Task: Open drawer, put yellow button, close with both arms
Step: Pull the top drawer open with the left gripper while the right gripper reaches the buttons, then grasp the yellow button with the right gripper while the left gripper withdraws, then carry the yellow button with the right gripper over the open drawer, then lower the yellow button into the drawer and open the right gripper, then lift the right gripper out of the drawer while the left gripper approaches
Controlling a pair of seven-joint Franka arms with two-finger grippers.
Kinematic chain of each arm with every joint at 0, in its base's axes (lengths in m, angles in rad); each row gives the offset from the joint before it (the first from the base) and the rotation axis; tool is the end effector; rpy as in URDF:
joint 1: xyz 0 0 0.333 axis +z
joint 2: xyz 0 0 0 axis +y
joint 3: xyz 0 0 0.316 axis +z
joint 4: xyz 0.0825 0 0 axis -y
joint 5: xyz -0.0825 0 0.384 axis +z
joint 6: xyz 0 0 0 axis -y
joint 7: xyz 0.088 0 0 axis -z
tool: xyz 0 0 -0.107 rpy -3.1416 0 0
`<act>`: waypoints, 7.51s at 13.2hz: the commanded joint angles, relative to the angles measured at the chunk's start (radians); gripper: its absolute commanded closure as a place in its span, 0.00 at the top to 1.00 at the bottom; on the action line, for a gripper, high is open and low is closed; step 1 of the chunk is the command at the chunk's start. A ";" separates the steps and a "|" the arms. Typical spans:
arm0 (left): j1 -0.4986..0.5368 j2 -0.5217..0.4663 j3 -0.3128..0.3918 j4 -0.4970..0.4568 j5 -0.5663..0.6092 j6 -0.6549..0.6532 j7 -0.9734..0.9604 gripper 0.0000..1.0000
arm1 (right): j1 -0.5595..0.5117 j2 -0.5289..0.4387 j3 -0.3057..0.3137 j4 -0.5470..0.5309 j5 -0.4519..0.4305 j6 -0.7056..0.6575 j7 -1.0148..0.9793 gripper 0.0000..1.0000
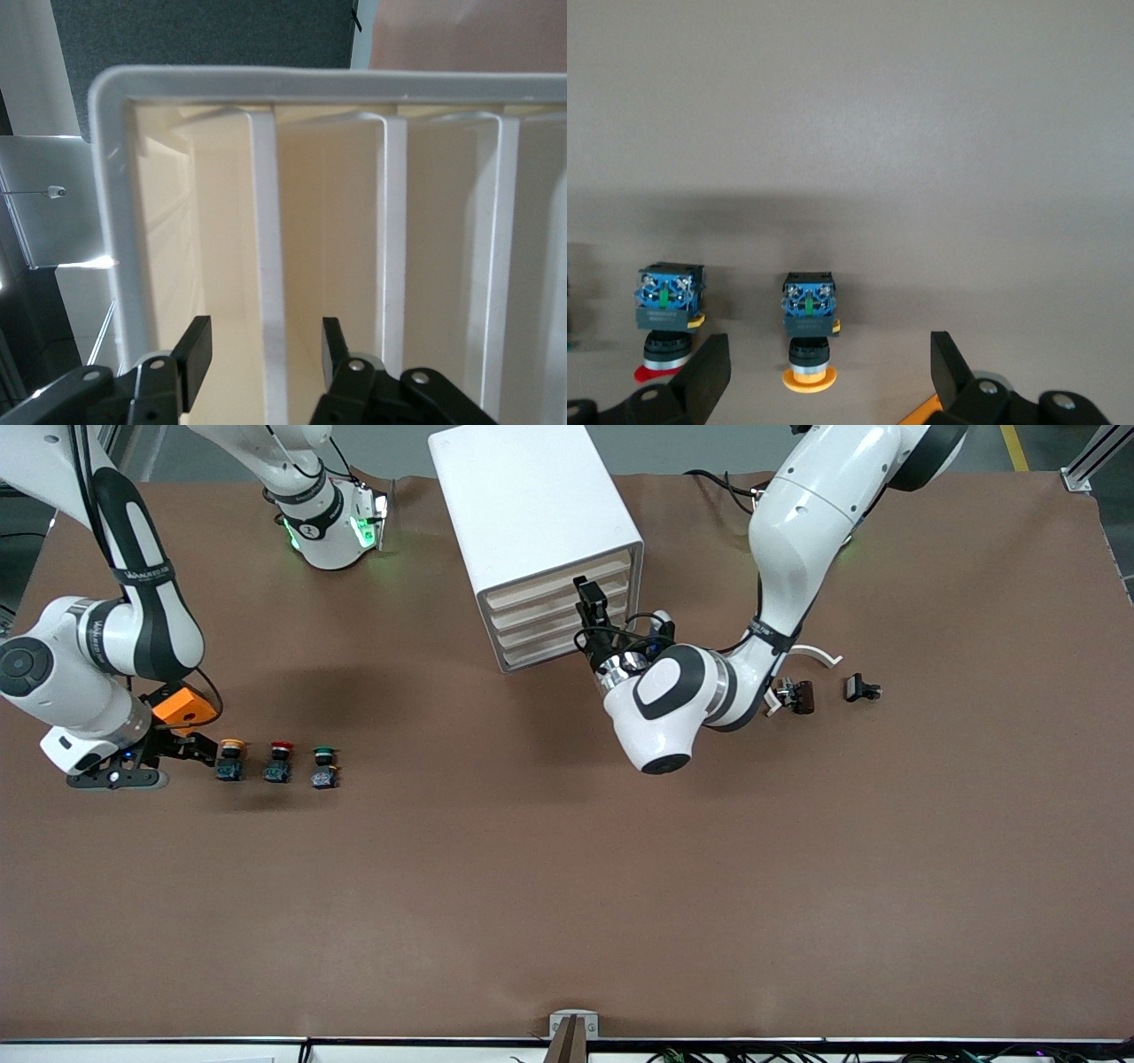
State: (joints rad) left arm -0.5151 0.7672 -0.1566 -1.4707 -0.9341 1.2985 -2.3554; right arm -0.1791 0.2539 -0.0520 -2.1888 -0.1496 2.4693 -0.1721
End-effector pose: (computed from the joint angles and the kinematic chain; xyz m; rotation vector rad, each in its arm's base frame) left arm 0.4438 -0.4600 0.2521 -1.1626 -1.6175 1.3232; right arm 0.5455 -0.1279 0.2728 3.0295 0.0890 0.0062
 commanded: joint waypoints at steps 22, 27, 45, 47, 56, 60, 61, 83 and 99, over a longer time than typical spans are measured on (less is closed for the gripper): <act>0.247 0.043 0.020 0.154 0.009 0.079 0.045 1.00 | -0.017 0.194 0.015 -0.023 0.001 0.152 0.003 0.31; 0.387 0.032 0.031 0.253 0.092 0.079 0.278 1.00 | -0.019 0.189 0.015 0.004 0.001 0.146 0.002 0.00; 0.441 -0.347 0.213 0.239 0.883 0.101 1.676 1.00 | 0.258 -0.159 0.017 0.328 0.088 -0.689 0.325 0.01; 0.504 -0.399 0.210 0.221 0.883 0.101 1.876 1.00 | 0.341 -0.160 0.017 0.421 0.093 -0.832 0.472 0.01; 0.578 -0.560 0.204 0.138 0.917 0.102 2.147 1.00 | 0.840 -0.185 0.017 0.543 0.142 -0.961 1.262 0.00; 0.578 -0.574 0.147 0.122 0.989 0.087 2.145 1.00 | 0.941 -0.177 0.017 0.554 0.274 -0.842 1.558 0.00; 0.575 -0.572 0.146 0.122 0.989 0.087 2.142 1.00 | 0.981 -0.170 0.015 0.552 0.274 -0.802 1.650 0.00; 0.560 -0.557 0.117 0.127 0.977 0.085 2.150 1.00 | 1.132 0.122 0.012 0.560 0.266 -0.424 2.053 0.63; 0.557 -0.562 -0.132 -0.019 0.888 0.238 1.914 1.00 | 0.781 -0.133 0.004 0.742 0.275 -0.990 1.509 1.00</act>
State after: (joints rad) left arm 0.0365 0.2091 -0.2787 -1.4623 -0.0170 1.4877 -0.4396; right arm 0.6885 0.1662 -0.0595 -1.4411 0.1046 1.5332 1.4767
